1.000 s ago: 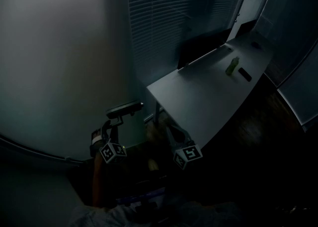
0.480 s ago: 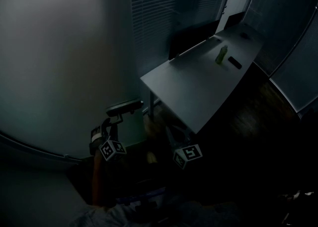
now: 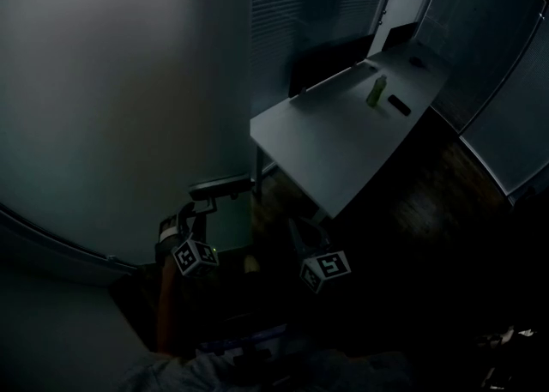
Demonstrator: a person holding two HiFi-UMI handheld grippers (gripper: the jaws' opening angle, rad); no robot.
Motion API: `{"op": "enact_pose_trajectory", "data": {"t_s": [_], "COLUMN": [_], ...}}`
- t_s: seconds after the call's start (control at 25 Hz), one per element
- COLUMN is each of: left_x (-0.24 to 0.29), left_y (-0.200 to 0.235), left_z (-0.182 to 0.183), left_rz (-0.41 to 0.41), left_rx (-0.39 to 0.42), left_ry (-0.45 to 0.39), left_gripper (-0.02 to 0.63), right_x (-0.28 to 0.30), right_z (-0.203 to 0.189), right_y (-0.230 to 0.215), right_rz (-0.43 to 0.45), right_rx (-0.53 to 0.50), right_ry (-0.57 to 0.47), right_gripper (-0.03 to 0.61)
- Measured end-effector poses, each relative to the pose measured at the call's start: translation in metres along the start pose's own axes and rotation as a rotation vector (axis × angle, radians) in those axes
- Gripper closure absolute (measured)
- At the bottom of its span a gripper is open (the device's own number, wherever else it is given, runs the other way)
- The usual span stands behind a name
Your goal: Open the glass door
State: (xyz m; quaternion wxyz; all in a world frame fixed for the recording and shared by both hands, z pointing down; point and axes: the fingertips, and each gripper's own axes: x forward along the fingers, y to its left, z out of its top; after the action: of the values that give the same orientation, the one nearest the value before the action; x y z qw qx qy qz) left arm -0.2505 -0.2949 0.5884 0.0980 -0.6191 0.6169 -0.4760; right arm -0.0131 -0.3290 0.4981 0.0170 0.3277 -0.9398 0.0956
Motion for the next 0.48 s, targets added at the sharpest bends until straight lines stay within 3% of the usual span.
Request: {"op": "enact_pose_trajectory", "data": {"t_s": [0.48], "left_x": [-0.046], "left_y": [-0.030], "left_z": [-0.005], "left_rz": [-0.048], "left_rx": [0.006], "left_ry": [-0.019], "left_gripper": [0.442], "right_x": [-0.029], "right_z": [-0.017], "right_y": [0.026], "right_rz": [0.031], "right_rx": [0.006], "right_ry": [0.024], "right_gripper": [0.577]}}
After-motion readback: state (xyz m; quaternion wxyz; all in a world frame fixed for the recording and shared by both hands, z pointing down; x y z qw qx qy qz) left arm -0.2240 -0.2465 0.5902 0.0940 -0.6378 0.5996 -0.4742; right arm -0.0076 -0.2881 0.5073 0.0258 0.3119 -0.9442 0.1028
